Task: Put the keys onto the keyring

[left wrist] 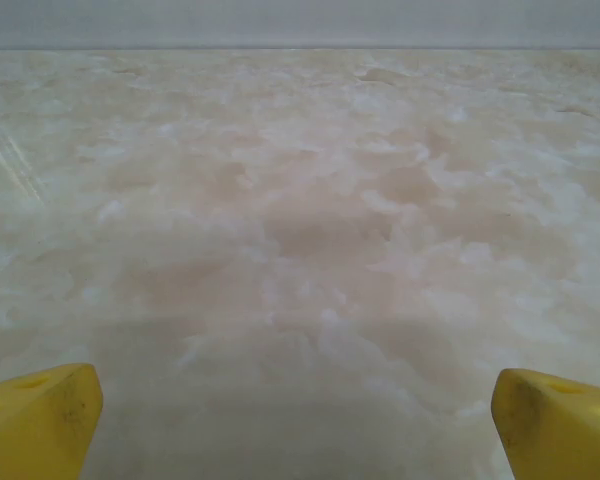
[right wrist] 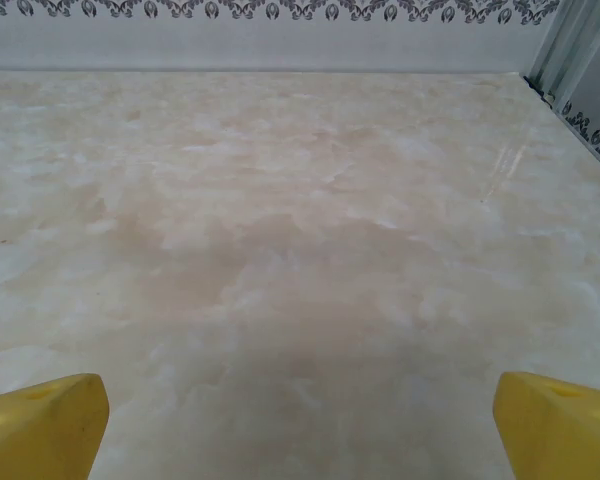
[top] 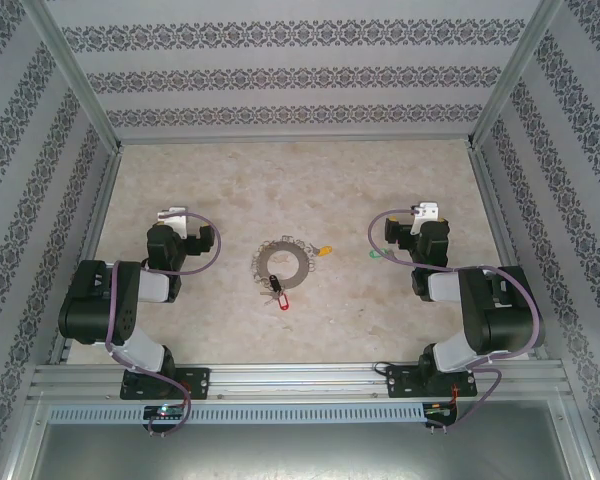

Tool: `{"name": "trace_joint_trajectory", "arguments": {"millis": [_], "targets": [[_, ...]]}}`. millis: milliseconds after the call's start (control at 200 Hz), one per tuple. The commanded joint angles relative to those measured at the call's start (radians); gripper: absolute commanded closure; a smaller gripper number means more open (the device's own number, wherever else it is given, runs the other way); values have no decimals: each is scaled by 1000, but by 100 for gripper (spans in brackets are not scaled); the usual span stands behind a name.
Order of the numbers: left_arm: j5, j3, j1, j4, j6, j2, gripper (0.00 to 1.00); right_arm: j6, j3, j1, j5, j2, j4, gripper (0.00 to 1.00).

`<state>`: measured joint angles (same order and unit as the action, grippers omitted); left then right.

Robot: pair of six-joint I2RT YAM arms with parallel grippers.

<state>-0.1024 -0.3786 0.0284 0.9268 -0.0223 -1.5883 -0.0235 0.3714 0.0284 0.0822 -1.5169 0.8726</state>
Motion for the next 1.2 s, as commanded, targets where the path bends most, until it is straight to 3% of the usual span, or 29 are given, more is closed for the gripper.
{"name": "trace_joint_trajectory", "arguments": {"millis": [0, 1194], "targets": [[-19, -14, 8, -2, 21, 2, 0, -15, 9, -2, 11, 4, 32, 2], [-22, -13, 12, -13, 19, 17, 0, -19, 15, 2, 37, 15, 13, 2]]}}
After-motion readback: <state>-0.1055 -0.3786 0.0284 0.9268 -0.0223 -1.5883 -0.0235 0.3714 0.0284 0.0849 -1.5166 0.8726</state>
